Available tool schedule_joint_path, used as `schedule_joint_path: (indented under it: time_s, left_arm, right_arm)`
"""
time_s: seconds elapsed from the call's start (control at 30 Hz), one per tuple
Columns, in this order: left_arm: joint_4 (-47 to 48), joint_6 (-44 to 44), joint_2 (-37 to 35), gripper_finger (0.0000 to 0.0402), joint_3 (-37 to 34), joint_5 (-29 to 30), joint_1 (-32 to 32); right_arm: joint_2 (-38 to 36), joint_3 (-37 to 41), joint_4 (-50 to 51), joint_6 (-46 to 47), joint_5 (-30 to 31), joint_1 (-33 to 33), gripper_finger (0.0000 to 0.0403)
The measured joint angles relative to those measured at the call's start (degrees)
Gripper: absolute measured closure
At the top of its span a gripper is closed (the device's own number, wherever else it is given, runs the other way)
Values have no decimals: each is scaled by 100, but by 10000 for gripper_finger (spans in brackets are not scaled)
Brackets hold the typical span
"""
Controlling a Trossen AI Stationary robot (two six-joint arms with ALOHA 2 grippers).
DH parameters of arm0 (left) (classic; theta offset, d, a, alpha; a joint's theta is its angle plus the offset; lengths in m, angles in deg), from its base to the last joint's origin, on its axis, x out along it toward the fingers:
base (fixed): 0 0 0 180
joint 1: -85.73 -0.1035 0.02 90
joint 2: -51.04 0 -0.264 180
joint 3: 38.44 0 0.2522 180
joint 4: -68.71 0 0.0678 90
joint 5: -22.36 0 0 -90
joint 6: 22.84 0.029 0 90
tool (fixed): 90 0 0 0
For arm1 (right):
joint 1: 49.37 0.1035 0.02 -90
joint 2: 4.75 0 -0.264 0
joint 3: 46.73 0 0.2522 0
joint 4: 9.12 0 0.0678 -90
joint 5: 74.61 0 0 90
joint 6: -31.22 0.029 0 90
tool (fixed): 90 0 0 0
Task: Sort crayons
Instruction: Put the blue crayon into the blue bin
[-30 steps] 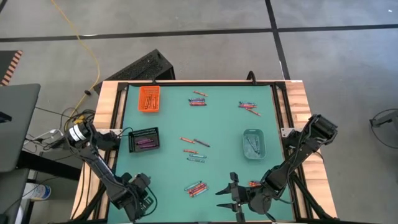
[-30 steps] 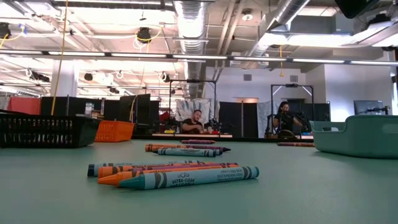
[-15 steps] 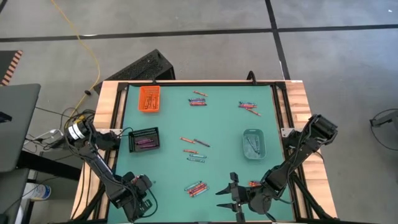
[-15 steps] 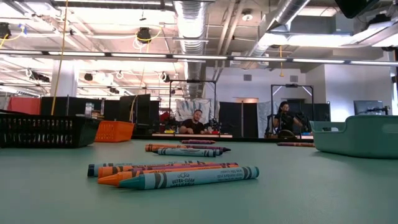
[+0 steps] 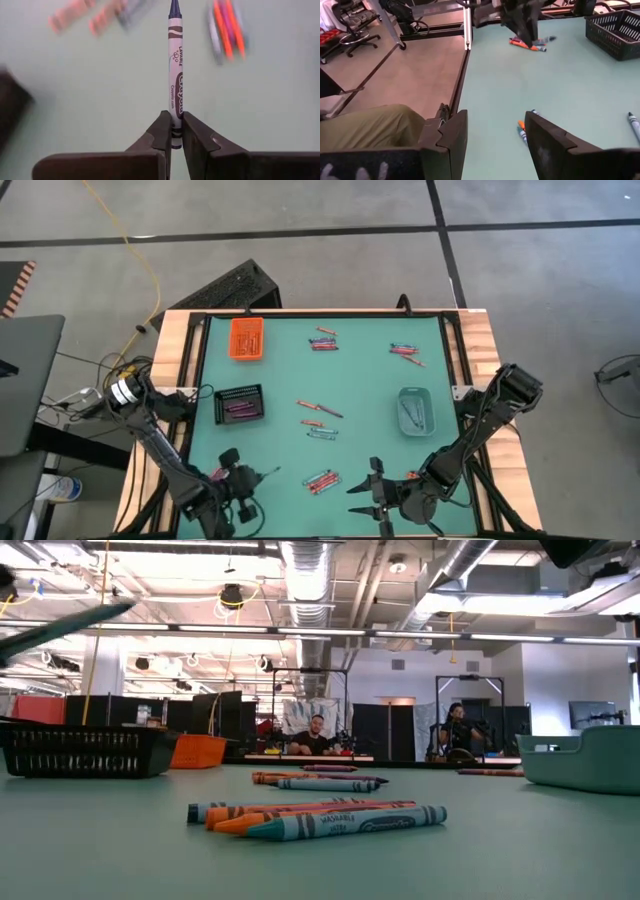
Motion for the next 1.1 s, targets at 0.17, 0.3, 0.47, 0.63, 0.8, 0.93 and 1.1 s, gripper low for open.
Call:
schedule_joint_path:
  time_s: [0.17, 0.3, 0.47, 0.63, 0.8, 0.93, 1.1]
  left_arm:
    - [-976, 999, -40, 384, 101, 1318, -271]
    - [-2650, 2538, 5, 384, 52, 1283, -564]
    - [-4582, 4462, 5, 384, -48, 413, -749]
    - [-5763, 5634, 5, 384, -48, -459, -742]
    - [-5847, 5762, 5, 384, -48, -520, -722]
    - [-5957, 5811, 71, 384, -48, -520, -761]
    - [-6038, 5920, 175, 384, -48, -550, -810]
  right_arm:
    - [176, 0, -447, -219, 3, -162, 212]
    - [857, 0, -2180, -1267, -116, -423, 212]
    - [1483, 1, -3861, -2041, -831, -629, 212]
    - [1742, -6, -4598, -2489, -1298, -635, 212]
    - [1781, -200, -4997, -3311, -1505, -538, 212]
    - [1766, -427, -4956, -3742, -1504, -546, 212]
    - [1747, -673, -4588, -3910, -1466, -636, 212]
